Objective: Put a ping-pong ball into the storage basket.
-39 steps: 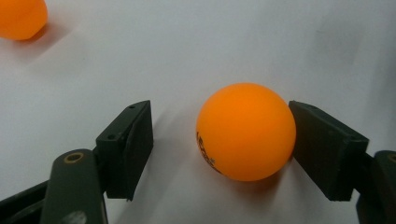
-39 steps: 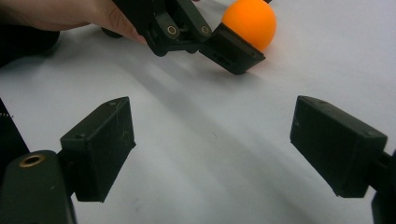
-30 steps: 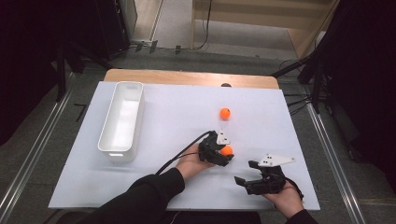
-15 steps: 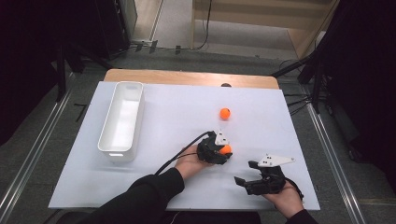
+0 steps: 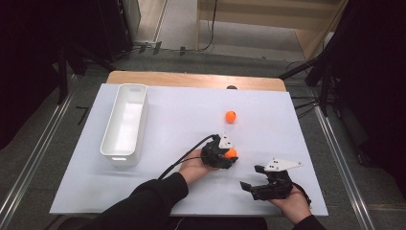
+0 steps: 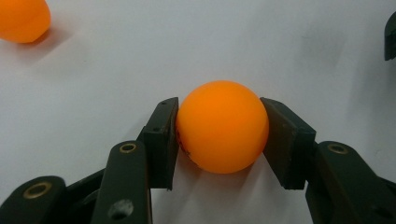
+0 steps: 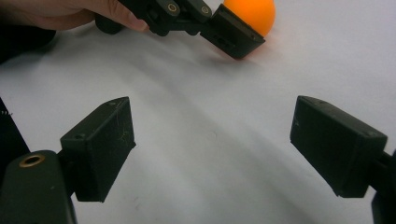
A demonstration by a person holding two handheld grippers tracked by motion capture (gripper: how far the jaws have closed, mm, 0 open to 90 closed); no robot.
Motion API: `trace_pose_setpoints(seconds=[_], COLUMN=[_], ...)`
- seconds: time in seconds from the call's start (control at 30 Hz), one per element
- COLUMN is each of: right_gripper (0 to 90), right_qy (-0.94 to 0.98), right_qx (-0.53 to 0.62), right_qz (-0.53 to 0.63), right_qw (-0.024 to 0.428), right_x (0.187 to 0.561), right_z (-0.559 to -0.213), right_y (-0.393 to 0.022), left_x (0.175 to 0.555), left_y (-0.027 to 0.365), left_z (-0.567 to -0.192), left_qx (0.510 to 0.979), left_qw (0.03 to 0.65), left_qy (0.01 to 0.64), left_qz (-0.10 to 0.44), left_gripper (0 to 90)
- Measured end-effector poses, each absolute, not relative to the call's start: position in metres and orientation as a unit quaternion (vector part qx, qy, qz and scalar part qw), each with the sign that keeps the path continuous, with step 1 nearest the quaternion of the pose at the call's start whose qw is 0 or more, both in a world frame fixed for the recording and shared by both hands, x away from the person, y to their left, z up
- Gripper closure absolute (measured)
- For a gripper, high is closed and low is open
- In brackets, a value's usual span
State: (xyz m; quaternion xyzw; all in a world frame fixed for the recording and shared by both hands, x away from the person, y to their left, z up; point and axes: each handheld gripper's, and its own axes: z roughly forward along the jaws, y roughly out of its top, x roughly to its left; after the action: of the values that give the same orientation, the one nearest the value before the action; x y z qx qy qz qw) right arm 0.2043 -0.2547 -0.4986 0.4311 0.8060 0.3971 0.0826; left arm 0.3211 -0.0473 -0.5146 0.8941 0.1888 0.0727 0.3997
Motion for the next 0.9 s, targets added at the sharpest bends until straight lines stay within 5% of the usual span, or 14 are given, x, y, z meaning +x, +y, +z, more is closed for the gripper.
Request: trace_pose_setpoints(seconds=[0.9], right_gripper=[12.3], right_qy=[0.806], right_qx=[0.432], right_qz=[0.397], right_qw=[0.081], right_x=[0.204], right_z=[-0.498], right_y=[-0.254], left_x=[0.327], left_y=[-0.026], left_z=[-0.482], left_qx=[0.862], left_qw=[0.46], left_qy=[0.212], left_qz=[0.039], left_gripper=[50.4])
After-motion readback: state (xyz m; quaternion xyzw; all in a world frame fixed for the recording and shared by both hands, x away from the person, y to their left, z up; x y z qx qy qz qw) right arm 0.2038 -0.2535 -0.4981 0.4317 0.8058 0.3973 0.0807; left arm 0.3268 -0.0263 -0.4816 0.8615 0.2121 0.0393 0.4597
